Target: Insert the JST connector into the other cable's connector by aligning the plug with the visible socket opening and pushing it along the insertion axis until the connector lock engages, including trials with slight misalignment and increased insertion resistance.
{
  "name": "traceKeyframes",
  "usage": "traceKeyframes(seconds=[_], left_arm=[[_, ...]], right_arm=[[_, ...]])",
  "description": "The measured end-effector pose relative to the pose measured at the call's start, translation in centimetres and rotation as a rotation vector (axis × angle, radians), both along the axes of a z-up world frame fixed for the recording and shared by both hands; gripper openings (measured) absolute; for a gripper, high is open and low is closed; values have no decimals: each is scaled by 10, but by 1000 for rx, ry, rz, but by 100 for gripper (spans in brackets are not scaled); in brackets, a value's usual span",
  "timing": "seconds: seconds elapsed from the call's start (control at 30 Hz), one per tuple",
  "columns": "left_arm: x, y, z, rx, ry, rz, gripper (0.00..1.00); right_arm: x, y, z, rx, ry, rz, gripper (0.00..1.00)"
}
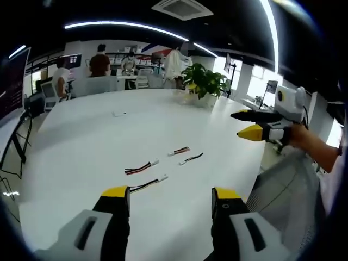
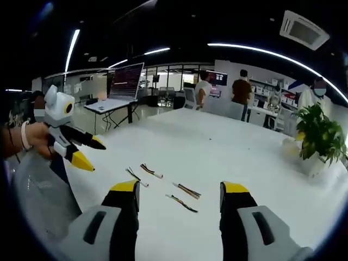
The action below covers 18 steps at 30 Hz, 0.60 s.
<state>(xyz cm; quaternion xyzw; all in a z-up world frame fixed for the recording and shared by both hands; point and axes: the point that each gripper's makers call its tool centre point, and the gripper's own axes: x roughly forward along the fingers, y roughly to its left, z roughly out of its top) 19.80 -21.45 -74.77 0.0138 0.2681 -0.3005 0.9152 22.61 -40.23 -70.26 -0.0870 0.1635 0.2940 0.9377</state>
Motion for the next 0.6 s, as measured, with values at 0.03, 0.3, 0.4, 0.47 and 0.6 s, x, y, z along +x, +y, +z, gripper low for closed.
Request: traceKeyframes(seconds=[0.03, 0.3, 0.4, 0.47, 0.6], left_arm=[[3, 1, 1, 4, -6, -1, 58], [10, -5, -1, 15, -37, -57, 55], [13, -6, 2, 8, -41, -68, 54], [16, -5, 3, 12, -37, -70, 55], [20, -2, 9, 41, -49, -71, 54]], right_arm=[[3, -2, 3, -5, -4, -3, 58], [12, -5, 5, -62, -3, 38, 56], [12, 2, 4, -80, -6, 92, 51], [14, 7, 5, -94, -18, 125, 48], [16, 14, 9, -86, -23, 156, 48]])
